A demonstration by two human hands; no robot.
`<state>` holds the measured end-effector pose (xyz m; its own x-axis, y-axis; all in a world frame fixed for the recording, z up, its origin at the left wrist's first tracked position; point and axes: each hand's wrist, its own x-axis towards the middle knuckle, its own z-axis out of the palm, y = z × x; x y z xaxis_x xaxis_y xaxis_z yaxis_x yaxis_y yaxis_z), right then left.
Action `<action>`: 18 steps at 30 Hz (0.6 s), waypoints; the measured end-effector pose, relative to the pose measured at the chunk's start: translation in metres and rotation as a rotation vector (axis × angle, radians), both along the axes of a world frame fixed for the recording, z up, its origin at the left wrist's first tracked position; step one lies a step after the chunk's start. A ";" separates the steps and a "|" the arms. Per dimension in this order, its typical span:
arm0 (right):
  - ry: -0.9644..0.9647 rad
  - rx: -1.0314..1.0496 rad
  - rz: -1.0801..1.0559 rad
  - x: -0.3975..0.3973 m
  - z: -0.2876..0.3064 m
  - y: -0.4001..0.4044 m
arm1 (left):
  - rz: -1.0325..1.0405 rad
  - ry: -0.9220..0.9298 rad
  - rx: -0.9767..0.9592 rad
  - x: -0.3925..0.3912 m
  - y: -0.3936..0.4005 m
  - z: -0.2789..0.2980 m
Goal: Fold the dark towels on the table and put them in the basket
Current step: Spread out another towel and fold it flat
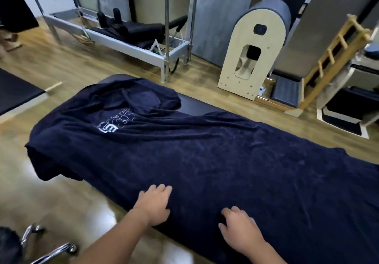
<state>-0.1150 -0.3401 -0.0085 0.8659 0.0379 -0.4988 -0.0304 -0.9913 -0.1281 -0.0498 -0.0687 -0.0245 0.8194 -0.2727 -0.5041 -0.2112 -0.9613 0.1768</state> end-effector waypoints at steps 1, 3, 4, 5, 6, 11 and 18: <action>-0.009 0.012 -0.018 0.010 0.002 0.005 | 0.009 0.035 -0.036 0.011 0.002 0.002; -0.039 0.040 -0.044 0.036 0.002 0.016 | 0.032 0.114 -0.092 0.036 0.010 0.005; -0.055 0.055 -0.054 0.051 0.003 0.021 | 0.044 0.141 -0.107 0.050 0.014 0.005; -0.068 0.070 -0.069 0.066 0.005 0.025 | 0.047 0.142 -0.107 0.063 0.018 0.005; -0.082 0.083 -0.087 0.081 0.008 0.028 | 0.041 0.122 -0.089 0.075 0.022 0.008; -0.172 0.109 -0.165 0.174 0.017 0.033 | 0.051 -0.097 0.029 0.153 0.048 0.016; -0.359 0.191 -0.264 0.330 0.012 0.035 | 0.113 -0.239 -0.062 0.307 0.072 0.011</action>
<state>0.2149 -0.3049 0.0031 0.9745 -0.1440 -0.1723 -0.1979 -0.9135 -0.3556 0.2573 0.0038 -0.0138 0.9403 -0.1972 -0.2775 -0.1462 -0.9701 0.1939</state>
